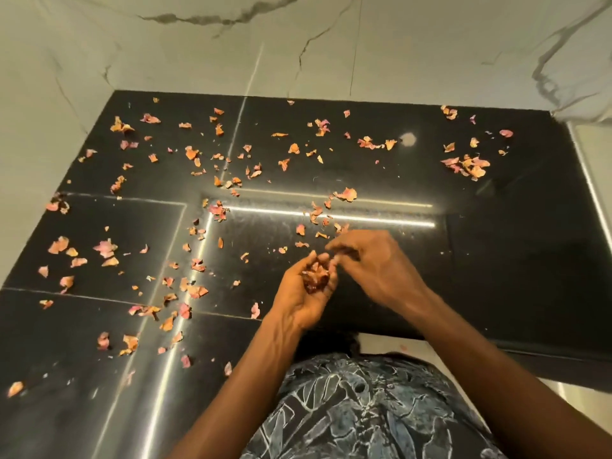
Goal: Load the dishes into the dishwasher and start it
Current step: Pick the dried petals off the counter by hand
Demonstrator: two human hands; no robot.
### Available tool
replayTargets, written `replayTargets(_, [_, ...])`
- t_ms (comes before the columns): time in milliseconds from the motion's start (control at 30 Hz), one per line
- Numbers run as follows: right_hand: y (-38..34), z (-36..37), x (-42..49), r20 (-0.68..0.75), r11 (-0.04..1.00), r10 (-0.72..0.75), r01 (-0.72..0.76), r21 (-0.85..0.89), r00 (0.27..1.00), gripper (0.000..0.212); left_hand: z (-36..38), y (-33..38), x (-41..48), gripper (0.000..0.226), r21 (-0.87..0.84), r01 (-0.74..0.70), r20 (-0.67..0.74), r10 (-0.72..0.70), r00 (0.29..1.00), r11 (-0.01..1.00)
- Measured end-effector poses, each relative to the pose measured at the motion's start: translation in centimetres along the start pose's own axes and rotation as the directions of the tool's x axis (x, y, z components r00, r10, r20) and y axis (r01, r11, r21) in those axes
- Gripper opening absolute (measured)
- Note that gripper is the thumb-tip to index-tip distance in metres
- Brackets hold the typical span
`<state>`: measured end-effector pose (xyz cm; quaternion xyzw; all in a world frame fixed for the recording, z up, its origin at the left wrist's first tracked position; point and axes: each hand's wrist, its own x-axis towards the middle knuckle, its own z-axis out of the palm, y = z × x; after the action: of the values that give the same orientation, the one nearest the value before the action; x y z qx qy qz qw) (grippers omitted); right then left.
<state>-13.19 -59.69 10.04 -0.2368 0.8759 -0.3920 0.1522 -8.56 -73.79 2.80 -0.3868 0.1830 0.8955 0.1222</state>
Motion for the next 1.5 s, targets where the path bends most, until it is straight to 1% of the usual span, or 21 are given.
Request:
replayTargets(100, [2.7,-1.6,2.6,-0.099,0.988,0.155,-0.155,0.007,0.983,0.021,-0.7,0.7,0.7,0.023,-0.042,0.026,-0.011,-0.027,1.0,0.999])
replayTargets(133, [3.7,-1.5,3.9,-0.109,0.979,0.197,-0.201,-0.023,0.974,0.02,-0.8,1.1,0.9,0.024,-0.051,0.012,-0.016,-0.013,1.0,0.999])
replayTargets(200, [5.5,-0.4,5.9,-0.108,0.948,0.261,-0.276,-0.157,0.959,0.02,-1.0,1.7,0.9,0.024,-0.079,-0.021,-0.013,0.02,1.0,0.997])
replayTargets(233, [6.2,0.3,6.6,-0.106,0.933,0.264,-0.282,-0.225,0.959,0.022,-1.0,1.9,0.8,0.023,-0.08,-0.031,-0.002,0.031,1.0,0.996])
replayTargets(300, [6.9,1.9,7.6,-0.09,0.916,0.204,-0.222,-0.333,0.975,0.022,-1.0,2.4,0.6,0.022,-0.072,-0.042,0.025,0.044,0.999,0.997])
replayTargets(400, [7.4,3.6,7.7,-0.076,0.905,0.098,-0.12,-0.408,0.992,0.005,-1.2,2.8,0.4,0.022,-0.076,-0.051,0.026,0.054,0.998,0.996])
replayTargets(433, [7.6,3.8,7.5,-0.101,0.906,0.088,-0.122,-0.405,0.991,0.002,-1.3,2.8,0.4,0.023,-0.079,-0.051,0.016,0.052,0.999,0.996])
replayTargets(500, [8.4,3.6,7.2,-0.175,0.924,0.123,-0.177,-0.339,0.977,0.008,-1.7,2.7,0.2,0.026,-0.085,-0.043,-0.007,0.042,0.999,0.995])
replayTargets(567, [8.6,2.3,7.0,-0.232,0.943,0.204,-0.254,-0.214,0.951,0.013,-1.8,2.5,0.2,0.027,-0.077,-0.034,-0.021,0.032,0.999,0.996])
replayTargets(633, [8.1,1.0,6.8,-0.251,0.956,0.269,-0.29,-0.051,0.93,0.016,-1.6,2.2,0.4,0.025,-0.054,-0.029,-0.021,0.028,0.999,0.998])
replayTargets(700, [6.6,0.1,6.1,-0.237,0.959,0.282,-0.274,0.068,0.929,0.018,-1.2,1.9,0.9,0.024,-0.03,-0.03,-0.02,0.03,0.999,0.999])
replayTargets(767, [4.7,0.1,5.1,-0.195,0.969,0.244,-0.229,0.096,0.95,0.018,-0.4,1.7,1.5,0.025,0.01,-0.032,-0.009,0.032,0.999,0.999])
replayTargets(833, [3.2,0.6,4.3,-0.149,0.982,0.184,-0.176,0.068,0.972,0.016,0.6,1.6,2.2,0.027,0.049,-0.034,0.006,0.034,0.999,0.998])
replayTargets(900, [2.1,1.1,3.7,-0.093,0.994,0.111,-0.112,-0.007,0.989,0.016,1.5,1.5,2.7,0.025,0.061,-0.04,0.004,0.04,0.999,0.997])
replayTargets(1000, [1.2,1.4,3.2,-0.042,0.993,0.004,-0.008,-0.114,0.999,0.026,2.3,1.5,3.3,0.022,0.08,-0.04,-0.001,0.04,0.999,0.996])
replayTargets(1067, [1.2,0.8,3.5,-0.066,0.996,0.024,-0.029,-0.082,0.998,0.031,2.4,1.6,3.4,0.023,0.07,-0.021,0.007,0.021,1.0,0.997])
replayTargets(1200, [3.1,-0.4,6.4,-0.169,0.982,0.178,-0.186,-0.032,0.969,0.029,2.1,2.0,3.3,0.024,0.034,0.011,0.009,-0.011,1.0,0.999])
replayTargets(1300, [5.4,0.4,9.4,-0.159,0.968,0.197,-0.218,-0.128,0.968,0.03,1.6,2.3,3.1,0.024,0.032,0.005,0.024,-0.006,1.0,0.999])
replayTargets(1367, [6.4,1.7,11.0,-0.068,0.956,0.158,-0.17,-0.241,0.985,0.033,1.4,2.5,2.8,0.024,0.021,-0.005,0.024,0.004,1.0,1.0])
replayTargets(1433, [6.9,3.0,11.9,0.024,0.947,0.11,-0.098,-0.307,0.994,0.035,1.2,2.7,2.4,0.027,0.009,-0.024,0.018,0.024,1.0,1.0])
replayTargets(1500, [7.2,3.9,12.1,0.037,0.931,0.042,-0.025,-0.365,0.998,0.031,0.9,2.9,1.9,0.029,0.002,-0.05,0.008,0.05,0.999,0.999])
